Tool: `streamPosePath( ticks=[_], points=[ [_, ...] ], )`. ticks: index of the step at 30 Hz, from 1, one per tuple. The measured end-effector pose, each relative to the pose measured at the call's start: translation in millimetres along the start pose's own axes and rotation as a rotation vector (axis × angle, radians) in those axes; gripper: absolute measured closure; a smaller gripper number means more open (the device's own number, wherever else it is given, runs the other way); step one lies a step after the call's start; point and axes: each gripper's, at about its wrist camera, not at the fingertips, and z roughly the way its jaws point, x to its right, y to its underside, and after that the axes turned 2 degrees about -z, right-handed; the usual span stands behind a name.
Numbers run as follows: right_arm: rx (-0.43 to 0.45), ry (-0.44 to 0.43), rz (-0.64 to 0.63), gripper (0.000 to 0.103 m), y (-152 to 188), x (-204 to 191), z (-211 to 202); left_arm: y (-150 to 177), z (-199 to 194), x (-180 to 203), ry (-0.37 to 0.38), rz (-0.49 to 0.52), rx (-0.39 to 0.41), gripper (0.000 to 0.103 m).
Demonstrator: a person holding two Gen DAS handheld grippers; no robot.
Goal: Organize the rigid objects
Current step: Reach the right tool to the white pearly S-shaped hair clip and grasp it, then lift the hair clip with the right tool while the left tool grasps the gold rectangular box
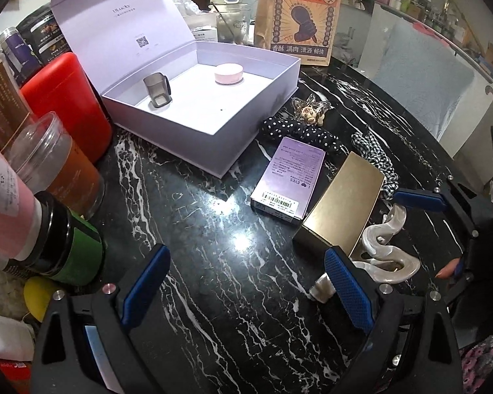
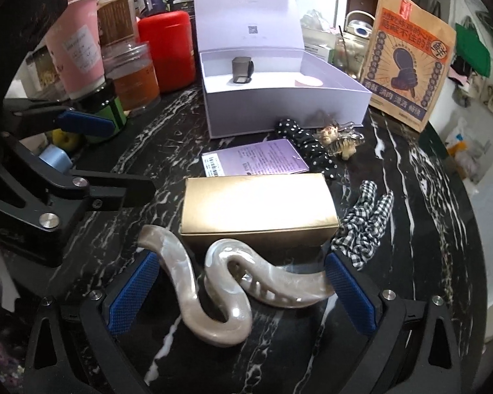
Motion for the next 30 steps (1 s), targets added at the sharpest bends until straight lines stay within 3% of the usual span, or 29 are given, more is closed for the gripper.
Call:
streamPosePath(
  ticks=[15,24,30],
  points=[
    [-0.066,-0.04,0.03,0.01,17,28,-8,-14,8,18,0.101,0.029,0.009,0.007],
    [-0.103,0.045,0.149,0.01,44,70,-30,-24,25,51,0.158,0.115,0.005,0.007],
    [-0.086,0.117,0.22,0.01,61,99,-41,-27,38,72,0.139,0.167,-0.016,0.007]
  ],
)
